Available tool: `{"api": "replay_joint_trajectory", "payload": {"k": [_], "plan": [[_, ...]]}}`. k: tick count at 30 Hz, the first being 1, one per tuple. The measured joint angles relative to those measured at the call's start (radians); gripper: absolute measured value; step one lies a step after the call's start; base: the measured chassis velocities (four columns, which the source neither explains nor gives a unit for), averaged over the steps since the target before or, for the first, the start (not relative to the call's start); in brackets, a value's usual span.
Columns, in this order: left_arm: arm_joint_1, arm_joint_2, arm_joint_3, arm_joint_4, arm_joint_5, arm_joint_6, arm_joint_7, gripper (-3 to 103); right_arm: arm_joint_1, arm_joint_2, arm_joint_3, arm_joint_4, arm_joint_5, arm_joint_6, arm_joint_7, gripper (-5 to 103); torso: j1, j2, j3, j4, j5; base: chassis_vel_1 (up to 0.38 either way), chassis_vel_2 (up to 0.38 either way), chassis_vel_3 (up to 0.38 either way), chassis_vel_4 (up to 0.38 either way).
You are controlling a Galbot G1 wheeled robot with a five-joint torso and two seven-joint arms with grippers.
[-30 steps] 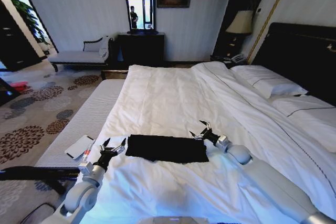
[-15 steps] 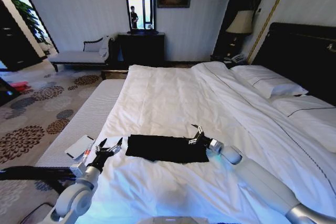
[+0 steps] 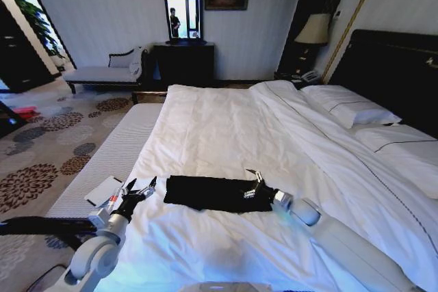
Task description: Fold the clothes on the bed.
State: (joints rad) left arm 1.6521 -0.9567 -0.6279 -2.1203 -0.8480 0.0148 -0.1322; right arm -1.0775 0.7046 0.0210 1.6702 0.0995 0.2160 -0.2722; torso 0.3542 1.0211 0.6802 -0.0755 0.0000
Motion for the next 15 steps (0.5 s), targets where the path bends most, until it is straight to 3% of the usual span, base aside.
{"api": "replay_joint_trajectory", "payload": {"k": [8,15], "plan": [[0.016,-0.008,-0.026,-0.001,-0.004,0.001,0.001,100,-0.078,-0.028,0.045,0.054,-0.032,0.002,0.0,100,0.0,0.0,0.0,-0.0003,0.0001,0.0,0.0,0.0,0.0],[0.025,-0.022,-0.027,-0.011,-0.003,0.001,0.0,100,0.004,-0.062,0.059,0.11,0.062,-0.024,0.01,100,0.0,0.0,0.0,0.0,-0.0005,0.0,0.0,0.0,0.0]]}}
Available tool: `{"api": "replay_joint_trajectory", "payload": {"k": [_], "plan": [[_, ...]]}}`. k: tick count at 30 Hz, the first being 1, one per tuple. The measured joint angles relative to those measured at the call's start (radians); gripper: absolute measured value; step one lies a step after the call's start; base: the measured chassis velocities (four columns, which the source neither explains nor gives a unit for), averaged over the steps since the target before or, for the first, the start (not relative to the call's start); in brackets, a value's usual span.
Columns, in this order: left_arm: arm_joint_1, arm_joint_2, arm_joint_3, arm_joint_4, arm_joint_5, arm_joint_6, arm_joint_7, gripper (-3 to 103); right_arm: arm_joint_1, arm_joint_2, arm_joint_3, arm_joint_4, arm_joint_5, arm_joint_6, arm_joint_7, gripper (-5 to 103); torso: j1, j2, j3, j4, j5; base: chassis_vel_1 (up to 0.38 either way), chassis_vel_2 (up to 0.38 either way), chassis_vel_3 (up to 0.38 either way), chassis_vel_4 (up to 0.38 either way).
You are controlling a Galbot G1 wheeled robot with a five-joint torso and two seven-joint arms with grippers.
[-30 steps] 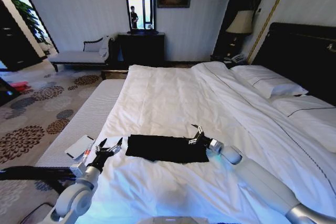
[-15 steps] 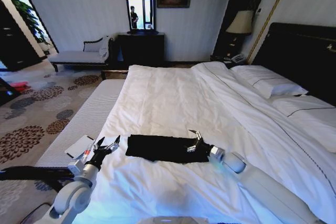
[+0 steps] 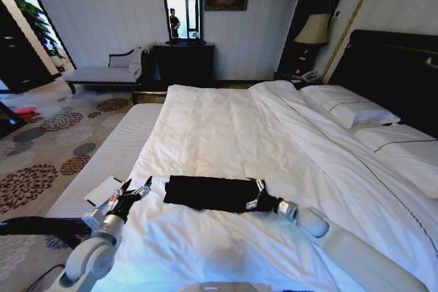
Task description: Fold the clothes on the bed.
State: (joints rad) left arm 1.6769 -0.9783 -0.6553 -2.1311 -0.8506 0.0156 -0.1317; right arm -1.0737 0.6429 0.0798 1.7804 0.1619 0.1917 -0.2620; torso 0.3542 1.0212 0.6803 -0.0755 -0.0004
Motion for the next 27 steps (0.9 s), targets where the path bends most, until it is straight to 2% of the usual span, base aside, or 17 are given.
{"api": "replay_joint_trajectory", "payload": {"k": [3,6,7,11,15,18,27], "plan": [[0.014,-0.003,-0.011,-0.011,0.002,0.0,0.0,100,0.056,0.011,-0.038,-0.026,0.024,-0.01,0.005,100,0.0,0.0,0.0,0.0,0.0002,0.0,0.0,0.0,0.0],[0.052,-0.009,-0.04,-0.036,0.003,0.0,0.003,100,0.176,0.059,-0.157,-0.12,0.039,-0.014,0.006,100,0.0,0.0,0.0,0.0001,0.0006,0.0,0.0,0.0,0.0],[0.052,-0.009,-0.04,-0.036,0.003,0.0,0.003,100,0.176,0.059,-0.157,-0.12,0.039,-0.014,0.006,100,0.0,0.0,0.0,0.0001,0.0006,0.0,0.0,0.0,0.0],[0.118,-0.016,-0.094,-0.091,-0.002,-0.001,0.006,100,0.344,0.142,-0.303,-0.238,0.04,-0.01,0.007,100,0.0,0.0,0.0,0.0003,0.0004,0.0,0.0,0.0,0.0],[0.18,-0.021,-0.13,-0.131,0.011,-0.013,0.027,100,0.418,0.195,-0.378,-0.286,0.048,-0.011,0.011,100,0.0,0.0,0.0,0.0005,0.0005,0.0,0.0,0.0,0.0],[0.226,-0.031,-0.142,-0.171,0.023,-0.022,0.041,100,0.443,0.236,-0.435,-0.316,0.046,-0.014,0.014,100,0.0,0.0,0.0,0.0002,0.0004,0.0,0.0,0.0,0.0],[0.263,-0.04,-0.158,-0.229,0.044,-0.039,0.049,100,0.398,0.271,-0.483,-0.265,0.034,-0.035,0.029,100,0.0,0.0,0.0,-0.0001,0.0003,0.0,0.0,0.0,0.0]]}}
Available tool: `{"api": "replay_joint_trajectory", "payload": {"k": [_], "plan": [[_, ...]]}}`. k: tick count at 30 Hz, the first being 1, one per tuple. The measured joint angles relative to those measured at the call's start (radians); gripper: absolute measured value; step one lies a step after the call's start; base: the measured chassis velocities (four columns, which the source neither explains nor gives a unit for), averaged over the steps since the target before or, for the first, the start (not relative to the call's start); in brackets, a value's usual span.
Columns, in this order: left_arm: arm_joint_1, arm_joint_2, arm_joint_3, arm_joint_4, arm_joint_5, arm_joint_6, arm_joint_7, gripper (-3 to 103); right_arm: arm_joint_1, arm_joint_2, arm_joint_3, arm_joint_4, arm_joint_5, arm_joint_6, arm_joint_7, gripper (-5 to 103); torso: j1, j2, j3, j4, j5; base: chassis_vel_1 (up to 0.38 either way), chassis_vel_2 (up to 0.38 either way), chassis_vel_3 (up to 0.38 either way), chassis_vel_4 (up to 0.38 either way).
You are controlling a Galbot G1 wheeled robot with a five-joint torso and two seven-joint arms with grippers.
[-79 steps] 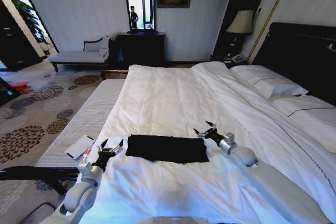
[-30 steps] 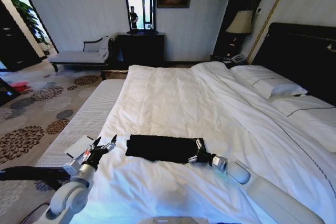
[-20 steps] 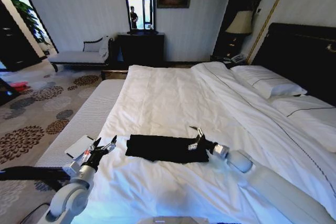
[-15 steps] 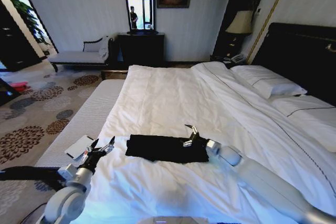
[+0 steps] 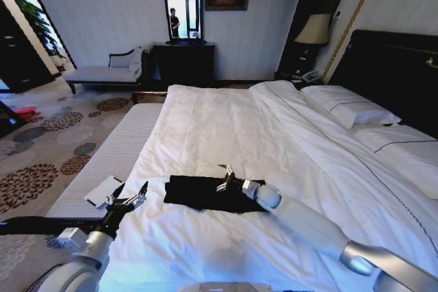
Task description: Fold the clothes on the bed.
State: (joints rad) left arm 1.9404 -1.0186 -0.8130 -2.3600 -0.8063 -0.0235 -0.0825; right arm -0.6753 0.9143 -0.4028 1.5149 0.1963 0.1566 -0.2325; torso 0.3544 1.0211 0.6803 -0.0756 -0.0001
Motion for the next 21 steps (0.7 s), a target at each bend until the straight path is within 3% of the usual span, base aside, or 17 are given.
{"api": "replay_joint_trajectory", "payload": {"k": [15,21], "plan": [[0.008,-0.02,0.004,-0.016,0.012,-0.007,0.001,100,-0.109,-0.006,-0.018,0.149,-0.016,-0.034,0.018,100,0.0,0.0,0.0,0.0,0.0,0.0,0.0,0.0,0.0],[0.008,-0.023,0.002,-0.014,0.013,-0.007,0.001,100,-0.044,0.024,0.001,0.135,0.074,-0.055,0.046,100,0.0,0.0,0.0,0.0005,0.0001,0.0,0.0,0.0,0.0]]}}
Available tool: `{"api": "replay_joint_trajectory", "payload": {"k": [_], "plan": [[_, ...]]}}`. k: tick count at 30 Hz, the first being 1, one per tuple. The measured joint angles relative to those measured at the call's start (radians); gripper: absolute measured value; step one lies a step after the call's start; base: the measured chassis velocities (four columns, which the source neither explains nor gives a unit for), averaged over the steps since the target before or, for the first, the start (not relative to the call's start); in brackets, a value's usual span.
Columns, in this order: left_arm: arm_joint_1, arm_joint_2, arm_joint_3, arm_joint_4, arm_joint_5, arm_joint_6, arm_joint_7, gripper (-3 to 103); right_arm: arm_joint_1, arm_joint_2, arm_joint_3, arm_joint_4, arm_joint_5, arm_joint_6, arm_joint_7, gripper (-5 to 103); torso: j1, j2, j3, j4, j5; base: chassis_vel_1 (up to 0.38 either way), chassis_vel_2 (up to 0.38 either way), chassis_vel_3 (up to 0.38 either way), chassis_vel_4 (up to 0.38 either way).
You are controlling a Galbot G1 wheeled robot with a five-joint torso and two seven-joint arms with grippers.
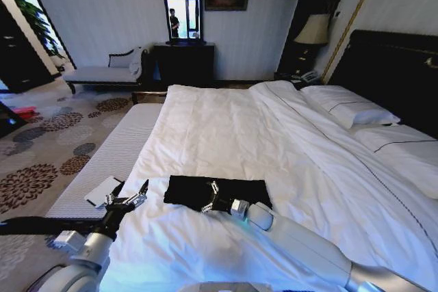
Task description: Fold the clothes on the bed.
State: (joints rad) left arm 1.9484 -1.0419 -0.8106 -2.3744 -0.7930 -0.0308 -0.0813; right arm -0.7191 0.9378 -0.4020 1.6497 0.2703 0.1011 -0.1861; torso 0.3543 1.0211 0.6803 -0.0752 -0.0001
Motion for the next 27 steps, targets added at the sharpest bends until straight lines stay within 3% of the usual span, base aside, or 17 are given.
{"api": "replay_joint_trajectory", "payload": {"k": [5,9,14,18,27], "plan": [[0.001,0.011,-0.012,-0.015,-0.009,0.002,-0.004,100,0.064,0.06,-0.017,-0.113,0.027,0.001,0.005,100,0.0,0.0,0.0,-0.0003,-0.0001,0.0,0.0,0.0,0.0],[-0.01,0.026,-0.015,-0.023,-0.02,0.012,-0.017,100,0.099,0.183,-0.065,-0.219,0.044,0.004,0.008,100,0.0,0.0,0.0,-0.0004,0.0,0.0,0.0,0.0,0.0],[-0.013,0.038,-0.033,-0.025,-0.041,0.019,-0.022,100,0.109,0.287,-0.124,-0.27,0.038,0.004,0.011,100,0.0,0.0,0.0,0.0003,-0.0002,0.0,0.0,0.0,0.0],[-0.006,0.042,-0.05,-0.026,-0.056,0.02,-0.021,100,0.098,0.306,-0.15,-0.28,0.015,0.007,0.011,100,0.0,0.0,0.0,-0.0007,-0.0003,0.0,0.0,0.0,0.0],[-0.013,0.039,-0.042,-0.01,-0.059,0.02,-0.018,100,0.08,0.299,-0.157,-0.248,0.008,0.004,0.025,100,0.0,0.0,0.0,-0.0001,0.0001,0.0,0.0,0.0,0.0]]}}
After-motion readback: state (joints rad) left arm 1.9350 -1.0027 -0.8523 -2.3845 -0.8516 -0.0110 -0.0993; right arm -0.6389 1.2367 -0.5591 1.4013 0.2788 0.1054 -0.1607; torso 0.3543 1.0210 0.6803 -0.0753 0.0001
